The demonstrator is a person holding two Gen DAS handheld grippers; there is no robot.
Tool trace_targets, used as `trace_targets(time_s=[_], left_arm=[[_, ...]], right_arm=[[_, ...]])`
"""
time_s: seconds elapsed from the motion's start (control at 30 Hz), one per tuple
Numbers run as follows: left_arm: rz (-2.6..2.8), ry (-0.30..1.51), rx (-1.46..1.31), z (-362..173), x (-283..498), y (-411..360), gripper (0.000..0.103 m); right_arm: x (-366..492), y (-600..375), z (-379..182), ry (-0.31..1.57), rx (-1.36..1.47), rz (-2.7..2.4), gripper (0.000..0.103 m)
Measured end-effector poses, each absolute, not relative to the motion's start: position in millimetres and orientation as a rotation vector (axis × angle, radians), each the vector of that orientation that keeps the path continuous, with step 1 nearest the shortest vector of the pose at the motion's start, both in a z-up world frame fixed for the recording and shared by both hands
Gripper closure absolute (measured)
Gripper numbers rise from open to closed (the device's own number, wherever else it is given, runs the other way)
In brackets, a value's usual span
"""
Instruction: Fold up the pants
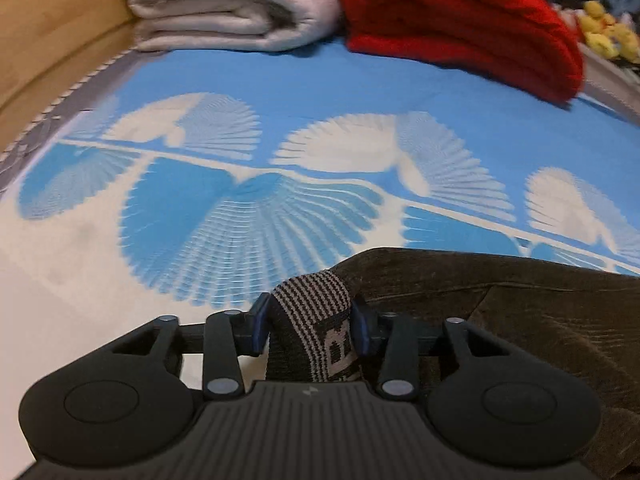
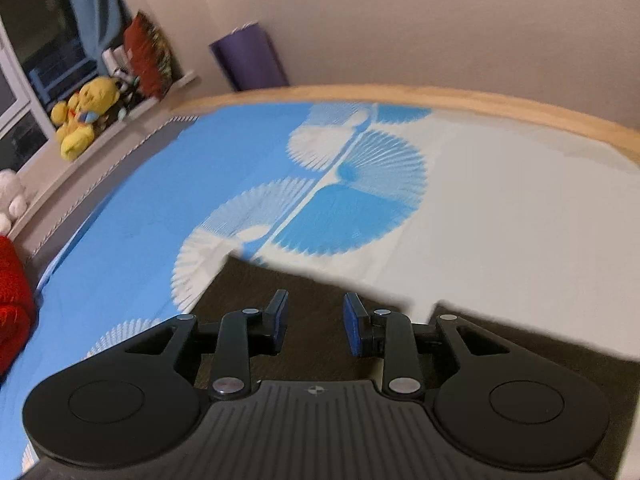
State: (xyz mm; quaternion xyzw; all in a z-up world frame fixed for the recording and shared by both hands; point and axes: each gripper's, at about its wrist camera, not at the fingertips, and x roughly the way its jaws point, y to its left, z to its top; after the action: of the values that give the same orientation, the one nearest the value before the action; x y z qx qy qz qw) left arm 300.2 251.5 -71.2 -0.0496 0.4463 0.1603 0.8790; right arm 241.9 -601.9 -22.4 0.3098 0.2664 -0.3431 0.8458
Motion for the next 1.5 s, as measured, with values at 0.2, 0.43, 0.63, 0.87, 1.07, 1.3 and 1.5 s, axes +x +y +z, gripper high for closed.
trace_targets(time_s=[0.2,0.43,0.63,0.87,1.07,1.3,1.5], left_arm=[[0.319,0.828,-0.169,-8,273,253,0.041],[0.259,1.021,-0.369,27,214,267,0.041],[0.203,1.128,-0.431,-13,136,271,0.035],[0.208,1.291,-0.264,-64,118,272,0.032],[0.167,1.279,-0.301,-66,121,274,0.028],[0.141,1.335,-0.211,-88,132,260,0.028],[0.089,1.339,-0.162,-96,133,253,0.035]], right_arm=[[168,-640,-24,0.623,0.702,-0.753,0.07],[89,-679,-68,0.854,0.831,-0.773,0.059],[56,-691,-113,1.012,0.92,-0.724,0.059],[35,-695,-96,0.953,0.927,-0.775,0.058],[38,-702,-115,1.065,0.879,-0.775,0.05],[51,-689,-122,1.101,0.771,-0.725,0.073],[60,-684,-120,1.1,0.711,-0.709,0.094]])
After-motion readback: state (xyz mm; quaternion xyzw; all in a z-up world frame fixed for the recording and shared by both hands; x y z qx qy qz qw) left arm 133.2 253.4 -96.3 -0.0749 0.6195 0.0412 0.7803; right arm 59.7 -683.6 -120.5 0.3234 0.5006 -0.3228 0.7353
